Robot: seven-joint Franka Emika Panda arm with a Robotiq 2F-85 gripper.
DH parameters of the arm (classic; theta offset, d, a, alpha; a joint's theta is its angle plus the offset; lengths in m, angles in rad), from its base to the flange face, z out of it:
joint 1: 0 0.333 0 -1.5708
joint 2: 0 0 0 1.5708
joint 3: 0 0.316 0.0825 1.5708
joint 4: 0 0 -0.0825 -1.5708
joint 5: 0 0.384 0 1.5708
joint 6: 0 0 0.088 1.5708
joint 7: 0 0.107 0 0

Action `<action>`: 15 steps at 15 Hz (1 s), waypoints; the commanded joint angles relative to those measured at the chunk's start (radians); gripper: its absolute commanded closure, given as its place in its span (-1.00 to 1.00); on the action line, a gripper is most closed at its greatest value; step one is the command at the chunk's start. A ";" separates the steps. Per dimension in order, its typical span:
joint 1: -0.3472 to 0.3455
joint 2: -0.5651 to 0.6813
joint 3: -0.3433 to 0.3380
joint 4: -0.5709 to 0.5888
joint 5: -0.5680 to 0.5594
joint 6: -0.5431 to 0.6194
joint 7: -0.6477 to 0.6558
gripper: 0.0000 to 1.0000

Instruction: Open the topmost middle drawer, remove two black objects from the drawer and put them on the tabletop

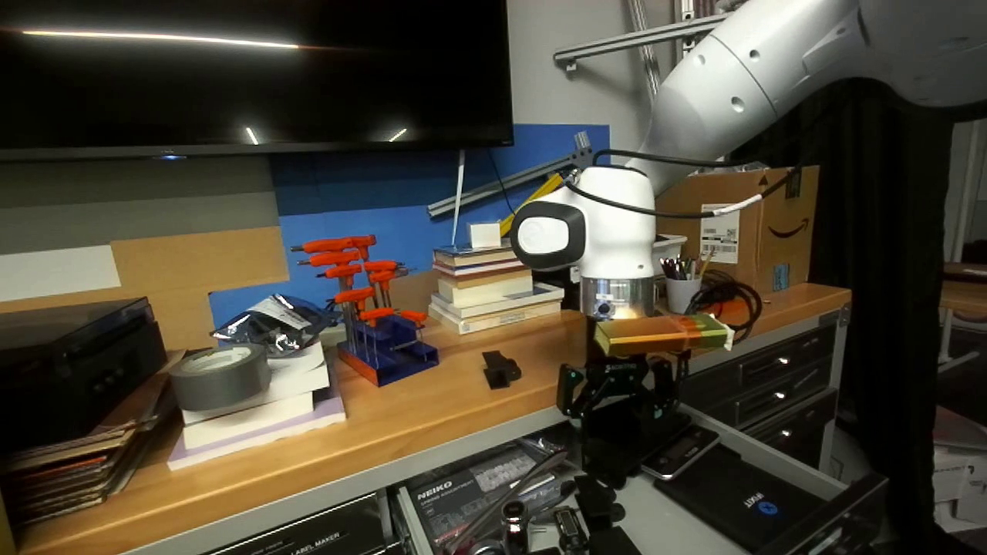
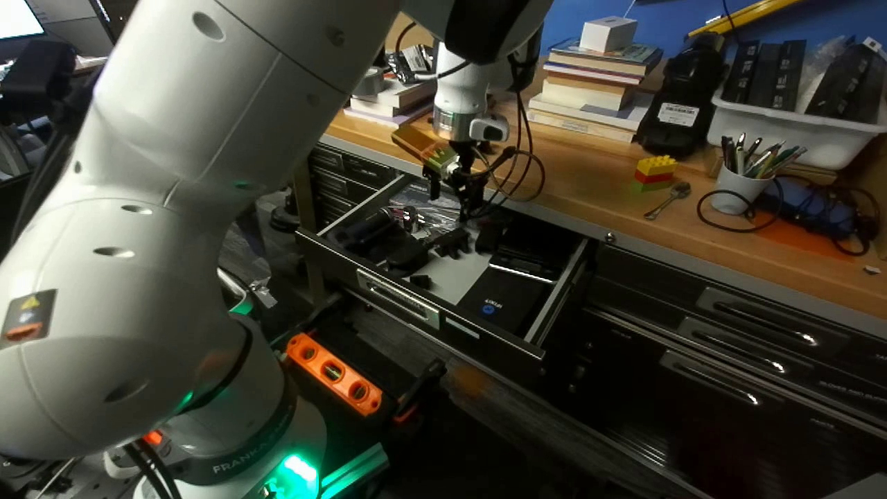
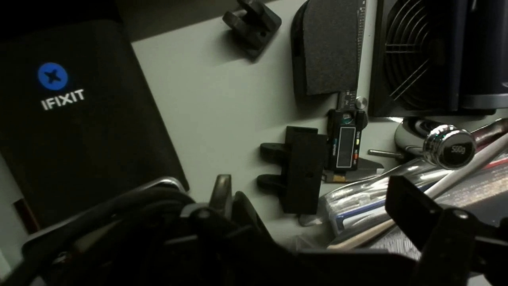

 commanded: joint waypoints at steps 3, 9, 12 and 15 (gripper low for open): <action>0.015 0.030 -0.023 -0.041 0.000 -0.096 0.027 -1.00; 0.037 0.080 -0.049 -0.056 0.000 -0.092 0.026 -1.00; 0.020 0.096 -0.032 -0.097 0.000 -0.105 0.026 -1.00; 0.014 0.108 -0.026 -0.137 0.000 -0.128 0.029 -1.00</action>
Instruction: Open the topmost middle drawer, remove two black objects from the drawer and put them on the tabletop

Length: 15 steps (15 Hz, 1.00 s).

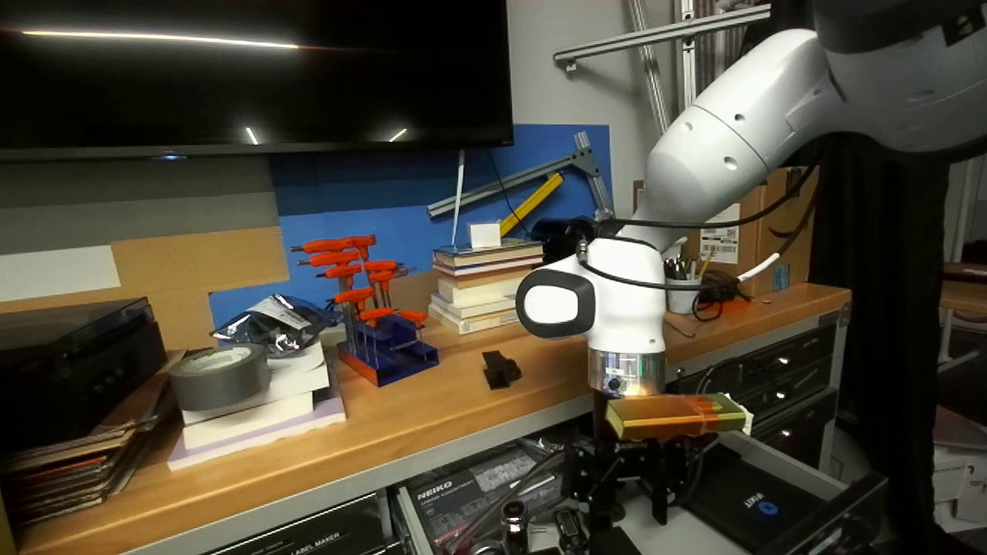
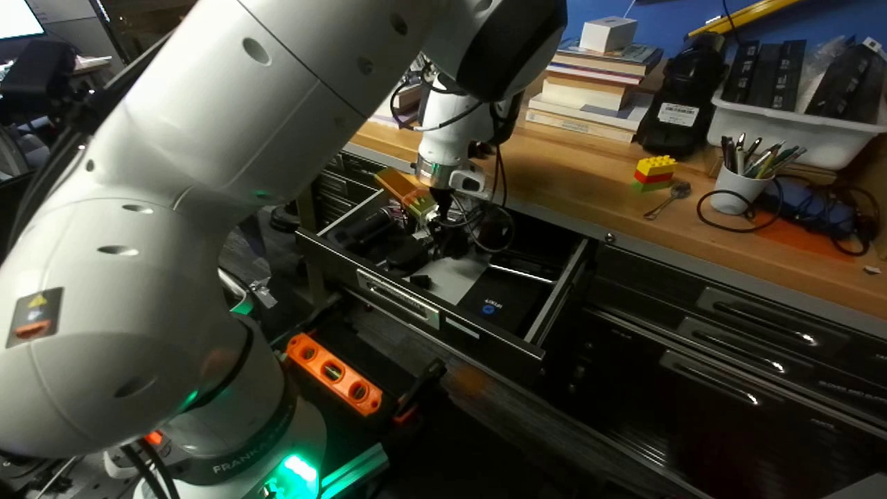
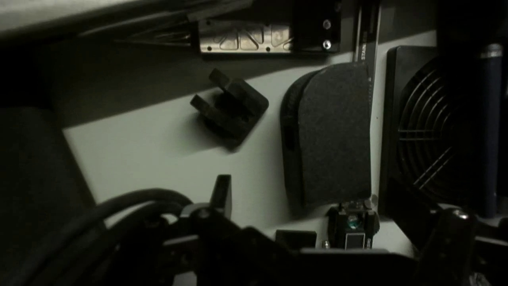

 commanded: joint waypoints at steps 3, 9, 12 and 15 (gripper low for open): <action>-0.022 0.010 0.033 -0.077 0.000 -0.033 0.019 -1.00; 0.004 -0.014 0.018 -0.125 0.000 -0.121 0.035 -1.00; 0.021 -0.026 -0.005 -0.134 -0.003 -0.182 0.050 -1.00; 0.022 -0.023 -0.012 -0.136 -0.013 -0.210 0.061 -0.50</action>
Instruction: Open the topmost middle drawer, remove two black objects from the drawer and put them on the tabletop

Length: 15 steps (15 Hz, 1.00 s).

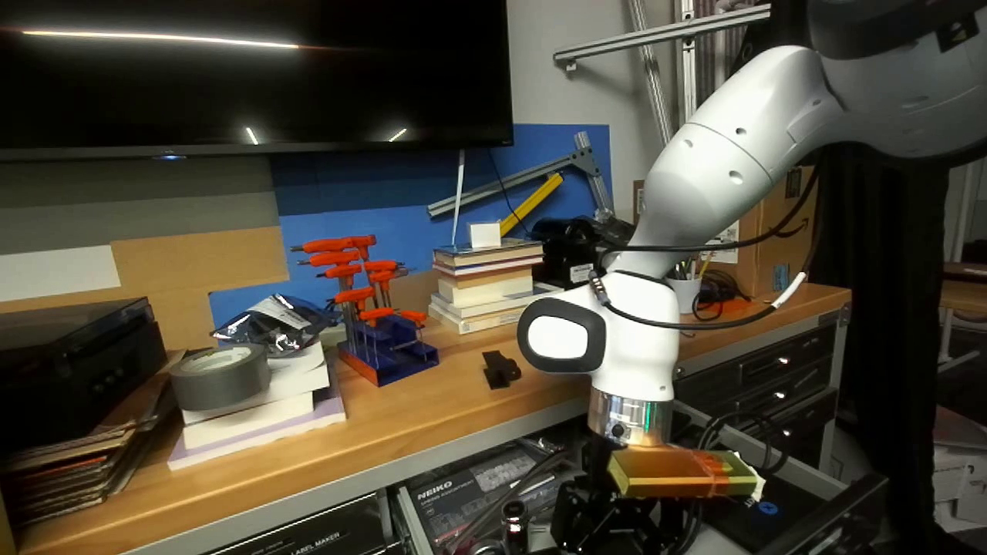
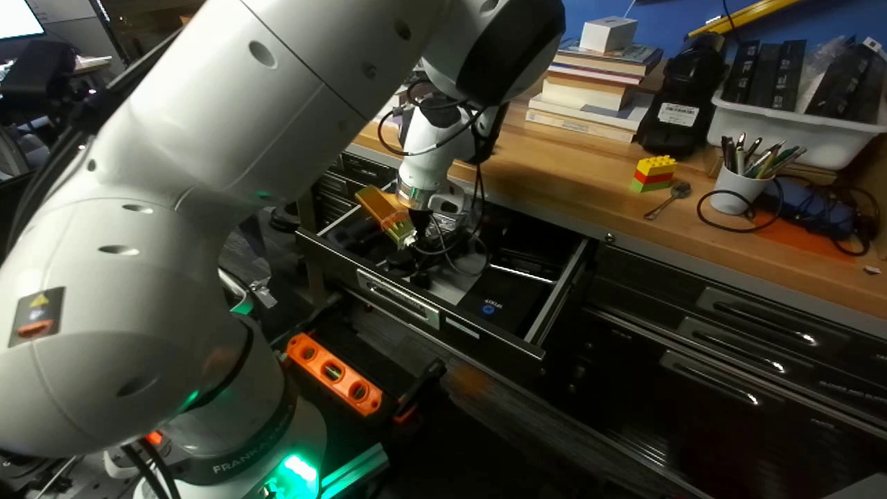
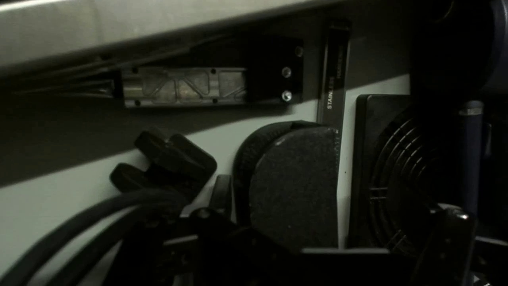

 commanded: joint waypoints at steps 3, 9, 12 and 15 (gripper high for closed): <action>0.019 -0.040 -0.021 -0.029 -0.019 -0.049 0.050 -0.20; 0.019 -0.062 -0.029 -0.031 -0.022 -0.052 0.076 0.50; 0.014 -0.119 -0.018 -0.025 -0.021 -0.039 0.091 0.50; 0.011 -0.179 -0.010 -0.001 -0.013 -0.014 0.094 0.50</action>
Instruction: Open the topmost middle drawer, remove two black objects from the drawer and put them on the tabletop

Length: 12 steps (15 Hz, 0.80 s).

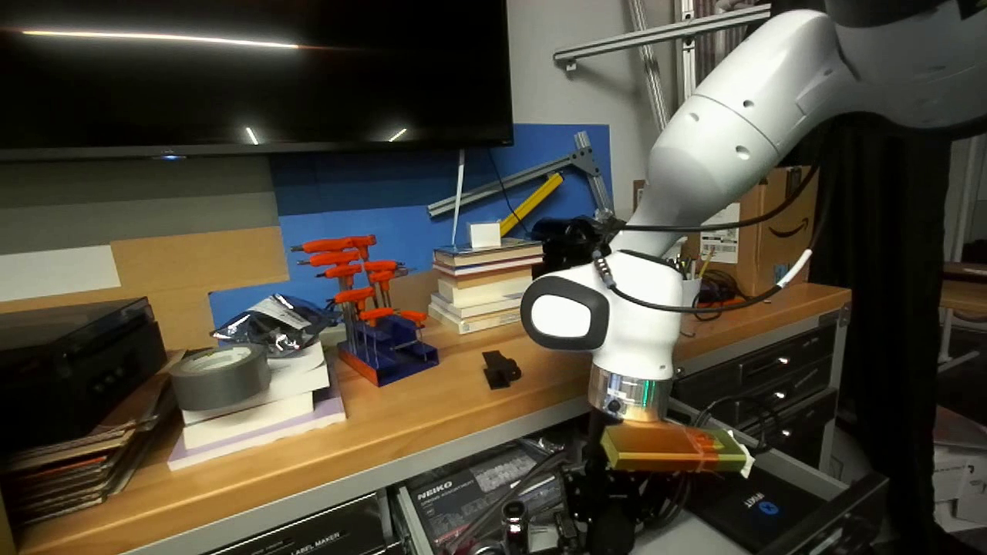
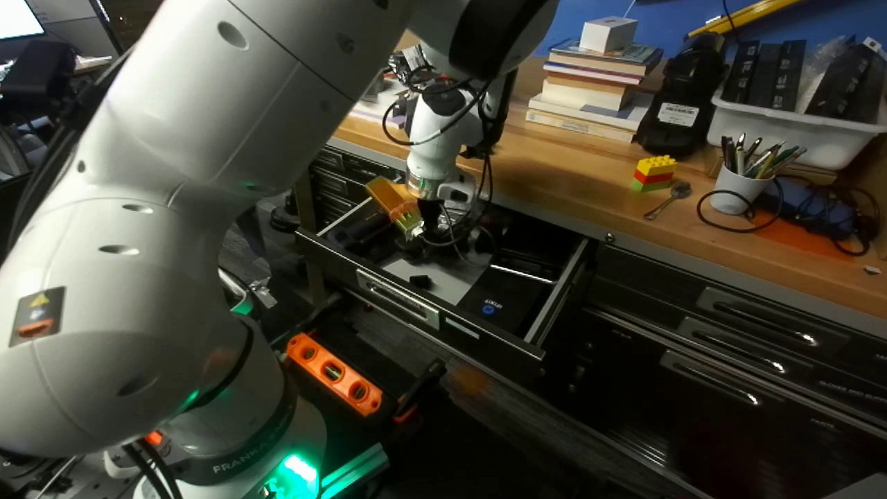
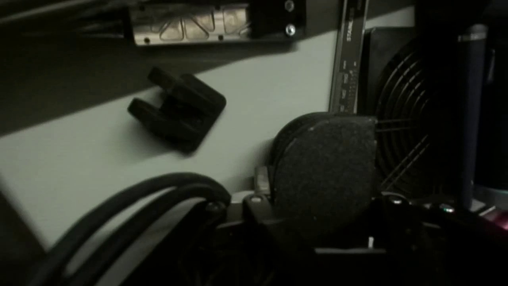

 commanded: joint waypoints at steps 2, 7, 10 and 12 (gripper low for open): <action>0.017 -0.138 0.007 0.025 0.001 0.045 0.037 0.50; 0.065 -0.200 -0.021 0.169 0.011 0.167 0.014 0.50; 0.115 -0.182 -0.056 0.309 0.018 0.256 -0.007 0.50; 0.165 -0.157 -0.095 0.415 0.010 0.310 -0.011 0.50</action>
